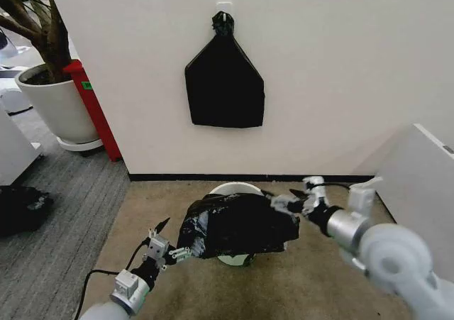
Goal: Place the garbage bag over the trash bin.
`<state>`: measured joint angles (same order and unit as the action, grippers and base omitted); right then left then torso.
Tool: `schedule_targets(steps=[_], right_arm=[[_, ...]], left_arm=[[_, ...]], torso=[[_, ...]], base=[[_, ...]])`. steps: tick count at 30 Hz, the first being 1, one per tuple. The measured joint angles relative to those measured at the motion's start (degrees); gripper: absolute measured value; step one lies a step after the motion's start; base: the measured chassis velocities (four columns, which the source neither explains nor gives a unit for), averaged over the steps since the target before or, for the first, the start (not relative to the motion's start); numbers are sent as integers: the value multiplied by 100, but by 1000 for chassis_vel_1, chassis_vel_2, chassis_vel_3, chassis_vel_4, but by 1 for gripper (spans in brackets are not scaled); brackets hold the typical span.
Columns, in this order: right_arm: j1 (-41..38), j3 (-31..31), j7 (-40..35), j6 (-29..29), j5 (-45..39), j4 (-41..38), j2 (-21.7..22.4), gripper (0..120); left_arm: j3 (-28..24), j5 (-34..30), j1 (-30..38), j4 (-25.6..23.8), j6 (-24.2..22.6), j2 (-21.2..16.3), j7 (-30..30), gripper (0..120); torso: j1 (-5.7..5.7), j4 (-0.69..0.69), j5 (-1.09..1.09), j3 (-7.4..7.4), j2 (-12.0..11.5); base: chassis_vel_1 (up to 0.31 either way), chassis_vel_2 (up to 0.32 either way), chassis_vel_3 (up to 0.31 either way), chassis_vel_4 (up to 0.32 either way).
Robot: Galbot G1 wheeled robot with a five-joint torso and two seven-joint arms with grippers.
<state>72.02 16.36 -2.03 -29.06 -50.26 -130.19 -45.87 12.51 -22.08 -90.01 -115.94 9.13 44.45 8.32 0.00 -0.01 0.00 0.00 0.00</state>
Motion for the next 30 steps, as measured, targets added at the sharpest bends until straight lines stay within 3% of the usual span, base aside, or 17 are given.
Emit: schedule_targets(steps=[3, 7, 17, 19, 24, 30], right_arm=[[-107, -326, 78, 91, 259, -95, 57, 100], [-484, -877, 759, 465, 1707, 150, 171, 100], [-951, -1599, 1164, 998, 3641, 610, 211, 100], [-1226, -1968, 1177, 1175, 4115, 816, 115, 100], [-1579, -2436, 1215, 1274, 4256, 966, -10, 100], [-1580, -2636, 526, 950, 2801, 724, -57, 100]], left_arm=[[-1, -13, 6, -6, -13, -26, 3, 100], [-6, -17, 17, -10, -40, -56, 3, 100], [-8, 24, -2, -78, -52, -82, -20, 100], [-8, 50, -9, -103, -61, -74, -28, 100], [-7, 105, -31, -116, -63, -51, -37, 100], [-5, 160, -14, -118, -63, -28, -73, 100]], torso=[[0, 0, 0, 0, 0], [0, 2, 0, 0, 0], [0, 0, -1, 0, 0], [0, 0, 0, 0, 0], [0, 1, -1, 0, 0], [0, 1, -1, 0, 0]], base=[[0, 0, 0, 0], [0, 0, 0, 0], [0, 0, 0, 0], [0, 0, 0, 0], [0, 0, 0, 0], [0, 0, 0, 0]])
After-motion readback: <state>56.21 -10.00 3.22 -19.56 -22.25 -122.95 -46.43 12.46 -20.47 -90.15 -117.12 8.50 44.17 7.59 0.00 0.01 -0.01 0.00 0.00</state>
